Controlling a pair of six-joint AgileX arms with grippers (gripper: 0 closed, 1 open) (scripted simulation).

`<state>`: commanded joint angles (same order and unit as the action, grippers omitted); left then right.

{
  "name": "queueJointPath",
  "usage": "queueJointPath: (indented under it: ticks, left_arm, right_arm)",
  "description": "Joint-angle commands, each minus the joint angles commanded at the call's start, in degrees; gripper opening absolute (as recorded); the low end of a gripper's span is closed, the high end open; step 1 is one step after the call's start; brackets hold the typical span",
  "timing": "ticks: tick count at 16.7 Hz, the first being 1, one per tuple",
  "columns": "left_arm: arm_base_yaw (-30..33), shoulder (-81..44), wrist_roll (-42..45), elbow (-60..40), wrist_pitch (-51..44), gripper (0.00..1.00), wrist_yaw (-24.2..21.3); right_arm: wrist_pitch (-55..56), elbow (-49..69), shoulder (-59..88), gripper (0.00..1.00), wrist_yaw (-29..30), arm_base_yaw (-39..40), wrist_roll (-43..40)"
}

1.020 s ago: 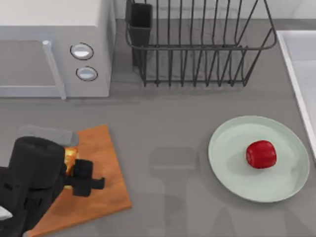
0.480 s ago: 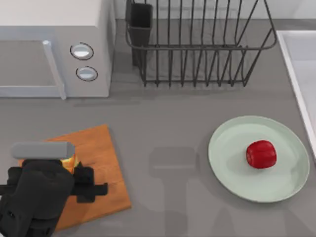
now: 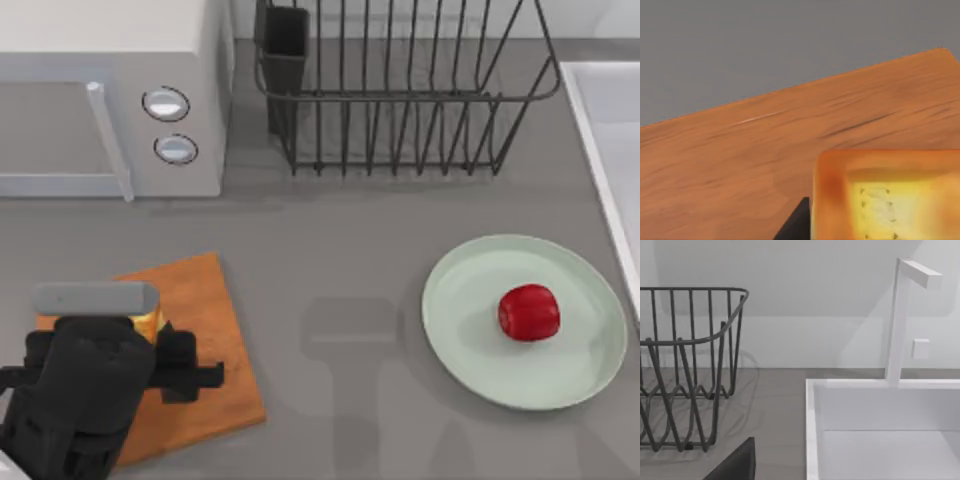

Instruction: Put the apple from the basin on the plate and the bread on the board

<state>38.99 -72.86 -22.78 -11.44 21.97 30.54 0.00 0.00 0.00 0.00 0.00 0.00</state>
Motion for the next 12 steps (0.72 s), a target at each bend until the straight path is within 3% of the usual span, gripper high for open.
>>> queueJointPath:
  ticks: [12]
  left_arm:
    - [-4.6, -15.4, 3.6, -0.3, 16.7, 0.0, -3.9]
  right_arm:
    - [0.0, 0.0, 0.0, 1.0, 0.0, 0.0, 0.0]
